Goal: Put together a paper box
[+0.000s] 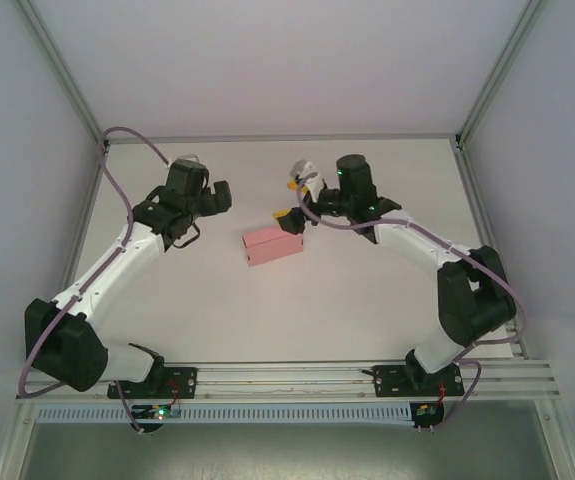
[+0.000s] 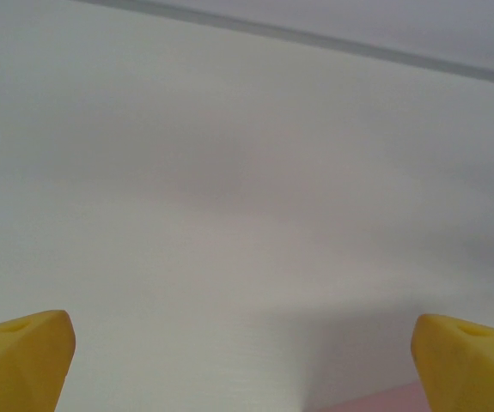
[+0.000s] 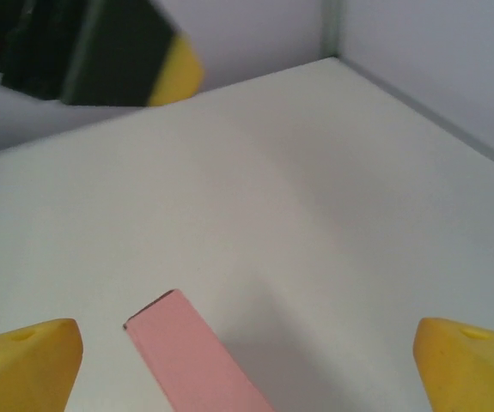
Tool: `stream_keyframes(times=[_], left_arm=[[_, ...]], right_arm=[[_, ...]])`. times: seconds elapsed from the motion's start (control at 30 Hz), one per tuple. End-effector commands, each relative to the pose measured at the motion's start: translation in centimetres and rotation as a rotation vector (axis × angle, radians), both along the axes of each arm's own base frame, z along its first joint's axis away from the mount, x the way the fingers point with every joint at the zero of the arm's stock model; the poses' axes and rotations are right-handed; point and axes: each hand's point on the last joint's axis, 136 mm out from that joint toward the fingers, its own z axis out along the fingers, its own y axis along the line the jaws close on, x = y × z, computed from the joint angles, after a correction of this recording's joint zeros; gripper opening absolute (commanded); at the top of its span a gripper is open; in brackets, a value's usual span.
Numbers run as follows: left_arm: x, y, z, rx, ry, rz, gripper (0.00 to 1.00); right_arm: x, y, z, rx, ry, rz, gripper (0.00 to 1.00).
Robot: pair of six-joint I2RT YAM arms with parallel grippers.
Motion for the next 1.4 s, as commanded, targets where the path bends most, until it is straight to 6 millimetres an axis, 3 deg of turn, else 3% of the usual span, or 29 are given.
stream_keyframes(times=[0.0,0.13,0.3,0.43,0.6,0.67,0.83,0.9,1.07,1.27,1.37], left_arm=[[-1.7,2.5,-2.3,0.071,0.070,0.087,1.00],[-2.3,2.8,-3.0,0.077,0.084,0.087,1.00],[-2.6,3.2,-3.6,0.099,0.098,0.089,1.00],[-3.0,3.6,-4.3,0.118,0.117,0.099,1.00],[-3.2,3.9,-4.8,0.124,0.129,0.109,1.00],[-3.2,3.8,-4.8,0.120,0.128,0.103,1.00],[-3.4,3.7,-4.8,0.112,0.129,0.101,1.00],[-3.5,3.7,-4.7,0.110,0.125,0.101,1.00],[-3.9,3.8,-4.4,0.100,0.111,0.102,1.00],[-4.2,4.0,-4.3,0.091,0.094,0.112,1.00],[-4.2,4.1,-4.4,0.086,0.091,0.118,1.00]], right_arm=[[-3.7,1.2,-5.2,-0.322,-0.166,0.320,0.98],[-3.0,2.1,-8.0,-0.549,-0.219,0.372,0.98],[-2.1,2.8,-10.1,-0.656,-0.255,0.410,0.98],[-2.9,2.1,-11.7,-0.724,-0.189,0.491,0.98],[-2.1,1.4,-13.6,-0.833,-0.141,0.464,0.98],[-2.0,1.4,-14.0,-0.856,-0.137,0.460,0.90],[-1.5,1.6,-13.9,-0.872,-0.157,0.429,0.47],[-1.3,1.6,-13.7,-0.882,-0.171,0.418,0.36],[0.0,1.5,-11.4,-0.889,-0.260,0.311,0.32],[5.3,0.4,-6.0,-0.845,-0.612,-0.149,0.34],[6.2,-1.1,-5.7,-0.884,-0.753,-0.304,0.37]])
